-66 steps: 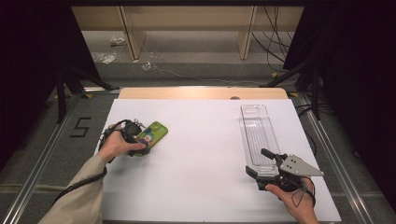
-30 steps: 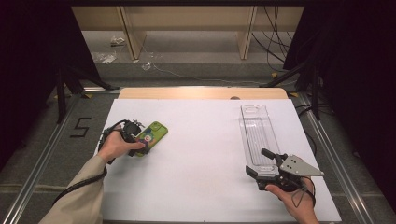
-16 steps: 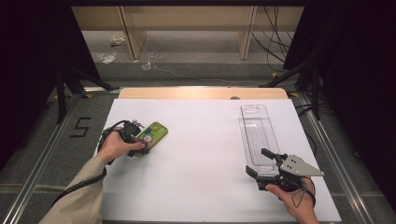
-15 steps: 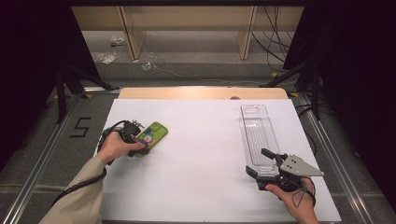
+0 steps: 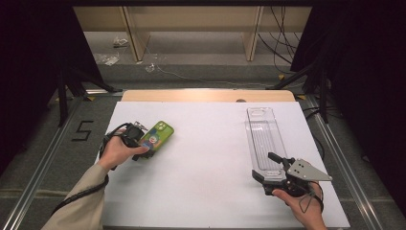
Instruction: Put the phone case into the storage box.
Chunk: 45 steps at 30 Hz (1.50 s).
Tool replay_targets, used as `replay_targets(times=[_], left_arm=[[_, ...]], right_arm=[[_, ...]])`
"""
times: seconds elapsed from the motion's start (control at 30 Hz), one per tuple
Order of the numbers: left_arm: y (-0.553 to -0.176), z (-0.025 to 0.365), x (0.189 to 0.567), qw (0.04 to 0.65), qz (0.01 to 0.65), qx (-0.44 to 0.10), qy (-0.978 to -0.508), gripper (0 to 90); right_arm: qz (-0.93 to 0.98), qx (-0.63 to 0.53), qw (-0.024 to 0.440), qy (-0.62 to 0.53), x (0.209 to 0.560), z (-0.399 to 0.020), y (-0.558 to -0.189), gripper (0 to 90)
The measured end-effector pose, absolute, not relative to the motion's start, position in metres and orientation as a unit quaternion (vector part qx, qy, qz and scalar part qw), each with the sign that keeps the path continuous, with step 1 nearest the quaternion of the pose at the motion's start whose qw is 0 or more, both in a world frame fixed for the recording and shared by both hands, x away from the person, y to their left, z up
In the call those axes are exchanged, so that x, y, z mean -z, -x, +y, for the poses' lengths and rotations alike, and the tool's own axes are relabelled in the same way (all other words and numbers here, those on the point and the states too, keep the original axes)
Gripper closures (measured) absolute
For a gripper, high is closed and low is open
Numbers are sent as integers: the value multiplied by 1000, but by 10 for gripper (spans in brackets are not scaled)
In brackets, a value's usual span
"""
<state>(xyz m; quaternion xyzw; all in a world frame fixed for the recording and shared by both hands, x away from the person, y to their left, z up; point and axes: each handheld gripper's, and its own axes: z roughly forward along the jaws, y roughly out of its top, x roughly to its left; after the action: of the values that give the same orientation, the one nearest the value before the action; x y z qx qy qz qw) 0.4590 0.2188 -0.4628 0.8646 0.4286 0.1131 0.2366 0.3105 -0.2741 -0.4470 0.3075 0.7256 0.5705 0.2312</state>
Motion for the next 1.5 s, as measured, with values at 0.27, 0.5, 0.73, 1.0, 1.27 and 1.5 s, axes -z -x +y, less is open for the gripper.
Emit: replay_targets(times=[0.27, 0.5, 0.73, 1.0, 1.27, 1.5], left_arm=[[-449, 215, 455, 261, 423, -122, -859, 161], [-442, 212, 449, 277, 419, -128, -855, 161], [-433, 207, 443, 296, 415, -137, -849, 161], [-424, 202, 439, 315, 411, -143, -844, 161], [-414, 197, 436, 334, 405, -144, -839, 161], [-406, 192, 435, 347, 399, -148, -835, 161]], right_arm=[[725, -570, 232, -308, 447, -274, -311, 156], [724, -571, 232, -308, 446, -274, -311, 156], [724, -572, 233, -308, 445, -273, -312, 155], [723, -573, 234, -308, 444, -271, -312, 155], [722, -574, 235, -307, 443, -270, -313, 155], [722, -574, 234, -306, 442, -268, -314, 154]])
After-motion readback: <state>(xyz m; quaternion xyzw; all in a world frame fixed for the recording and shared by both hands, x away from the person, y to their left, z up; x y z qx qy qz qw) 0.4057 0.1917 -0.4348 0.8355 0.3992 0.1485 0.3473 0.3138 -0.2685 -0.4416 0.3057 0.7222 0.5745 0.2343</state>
